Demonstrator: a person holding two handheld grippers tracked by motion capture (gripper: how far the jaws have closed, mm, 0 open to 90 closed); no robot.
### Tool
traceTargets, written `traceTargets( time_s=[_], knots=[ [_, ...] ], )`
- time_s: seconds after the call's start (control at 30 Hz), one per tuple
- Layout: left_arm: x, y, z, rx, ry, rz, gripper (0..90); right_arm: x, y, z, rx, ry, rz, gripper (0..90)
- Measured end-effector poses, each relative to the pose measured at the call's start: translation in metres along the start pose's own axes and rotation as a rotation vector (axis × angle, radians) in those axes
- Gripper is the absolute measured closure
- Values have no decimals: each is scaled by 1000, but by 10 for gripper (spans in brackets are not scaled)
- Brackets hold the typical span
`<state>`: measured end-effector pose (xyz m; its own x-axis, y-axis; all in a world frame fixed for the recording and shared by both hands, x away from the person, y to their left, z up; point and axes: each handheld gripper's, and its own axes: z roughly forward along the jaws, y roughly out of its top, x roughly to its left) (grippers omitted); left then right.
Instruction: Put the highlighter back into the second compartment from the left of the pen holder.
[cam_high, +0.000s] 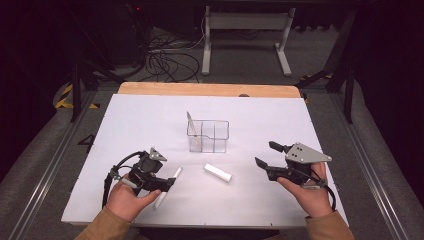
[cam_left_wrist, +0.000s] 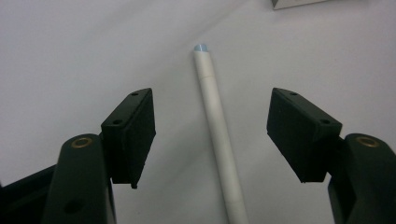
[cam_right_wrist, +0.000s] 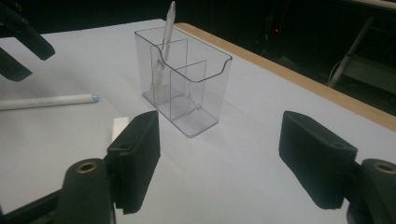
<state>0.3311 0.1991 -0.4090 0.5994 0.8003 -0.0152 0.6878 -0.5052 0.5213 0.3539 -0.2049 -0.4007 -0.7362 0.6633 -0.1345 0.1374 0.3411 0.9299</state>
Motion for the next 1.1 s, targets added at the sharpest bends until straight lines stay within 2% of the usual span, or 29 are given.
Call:
traceTargets(
  time_s=[0.07, 0.1, 0.23, 0.43, 0.7, 0.77, 0.83, 0.93, 1.0, 1.1],
  knots=[
    [-1, 2, 1, 19, 6, 14, 351, 0, 0, 0, 0, 1, 1, 300],
    [-2, 2, 3, 20, 7, 6, 353, 0, 0, 0, 0, 1, 0, 300],
    [-2, 5, 6, 50, 23, 17, 376, 1, 0, 1, 1, 5, 2, 297],
    [0, 8, 12, 87, 8, 7, 408, 0, 0, 1, 2, 4, 4, 296],
    [0, 10, 18, 122, -21, -36, 445, 1, -1, 1, 4, 7, 4, 296],
    [0, 11, 19, 132, -24, -36, 456, 1, -1, 1, 4, 7, 5, 296],
    [0, 11, 21, 141, -41, -55, 464, 1, -1, 1, 4, 7, 5, 296],
    [1, 12, 22, 159, -46, -51, 494, 1, -1, 1, 4, 7, 5, 296],
    [1, 12, 24, 169, -58, -64, 517, 1, -1, 1, 5, 8, 5, 296],
    [3, 12, 26, 183, -51, -54, 526, 1, -1, 1, 6, 8, 4, 296]
  ],
)
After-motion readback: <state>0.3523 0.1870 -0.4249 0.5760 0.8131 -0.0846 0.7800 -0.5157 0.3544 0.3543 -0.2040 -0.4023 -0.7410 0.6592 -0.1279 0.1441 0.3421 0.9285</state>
